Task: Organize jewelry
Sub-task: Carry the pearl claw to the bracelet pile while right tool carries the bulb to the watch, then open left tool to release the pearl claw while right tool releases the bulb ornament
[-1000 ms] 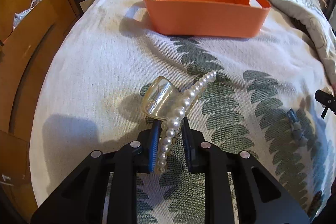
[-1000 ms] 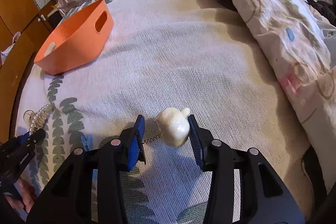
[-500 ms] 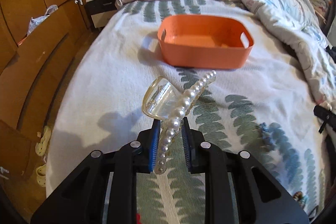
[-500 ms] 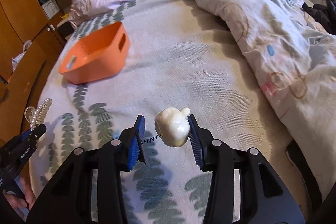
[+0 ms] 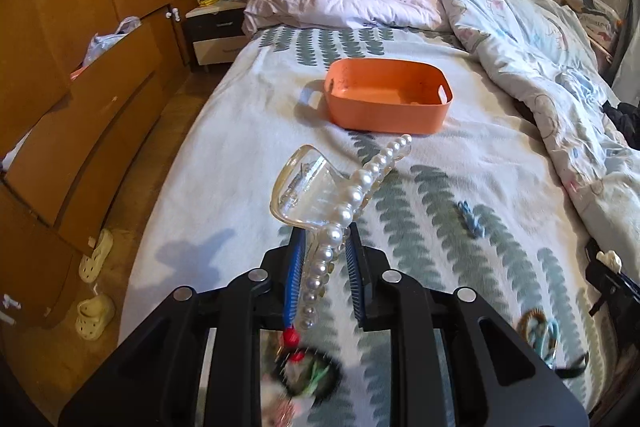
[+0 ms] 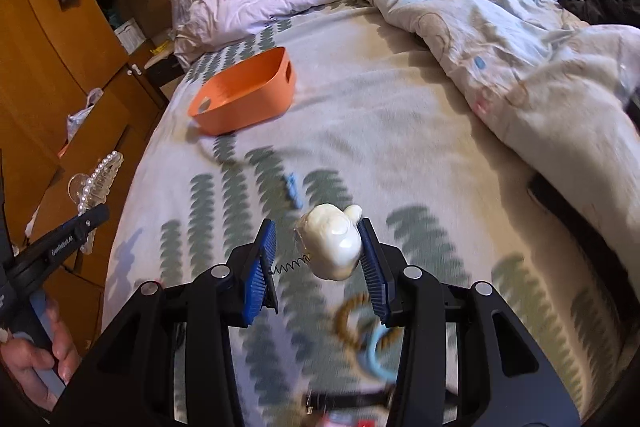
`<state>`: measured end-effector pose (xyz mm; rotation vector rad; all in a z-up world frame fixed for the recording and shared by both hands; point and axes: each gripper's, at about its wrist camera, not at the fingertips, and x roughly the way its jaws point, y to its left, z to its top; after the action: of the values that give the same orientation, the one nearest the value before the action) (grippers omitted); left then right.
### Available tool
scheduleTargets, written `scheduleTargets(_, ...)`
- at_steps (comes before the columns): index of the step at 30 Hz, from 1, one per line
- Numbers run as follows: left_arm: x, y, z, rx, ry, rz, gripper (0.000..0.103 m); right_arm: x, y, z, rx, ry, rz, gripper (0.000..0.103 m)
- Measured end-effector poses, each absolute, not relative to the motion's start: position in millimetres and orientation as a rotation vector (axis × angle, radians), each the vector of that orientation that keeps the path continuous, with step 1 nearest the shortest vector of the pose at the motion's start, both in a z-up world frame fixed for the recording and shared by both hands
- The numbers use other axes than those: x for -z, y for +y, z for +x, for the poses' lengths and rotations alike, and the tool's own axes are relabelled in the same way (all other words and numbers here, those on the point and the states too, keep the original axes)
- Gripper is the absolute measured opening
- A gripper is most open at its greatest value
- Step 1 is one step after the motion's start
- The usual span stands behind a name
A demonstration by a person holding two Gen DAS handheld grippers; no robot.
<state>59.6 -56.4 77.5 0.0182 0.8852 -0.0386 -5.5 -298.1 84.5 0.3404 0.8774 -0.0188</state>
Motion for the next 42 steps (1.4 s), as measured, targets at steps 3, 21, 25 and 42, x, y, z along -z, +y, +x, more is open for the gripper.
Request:
scheduleTargets(3,-74.8,-47.4,38.4,0.025,0.890,0.028,0.021,-88.1,-290.4,-30.7,0.015,0.868,0.337,0.043)
scheduleTargets(21,7.7,-16.7,-38.5,-0.033,0.985,0.072,0.021,-40.7,-291.2,-84.1,0.085,0.955,0.319,0.043)
scheduleTargets(25,10.5,-20.3,-43.4,-0.034,0.970,0.093,0.021,-33.4,-290.2,-82.2,0.100,0.968,0.301,0.043)
scheduleTargets(42,-12.4,-28.1,-65.6,-0.060,0.840,0.104,0.041,-25.7,-279.8,-79.1,0.147,0.968,0.215,0.048)
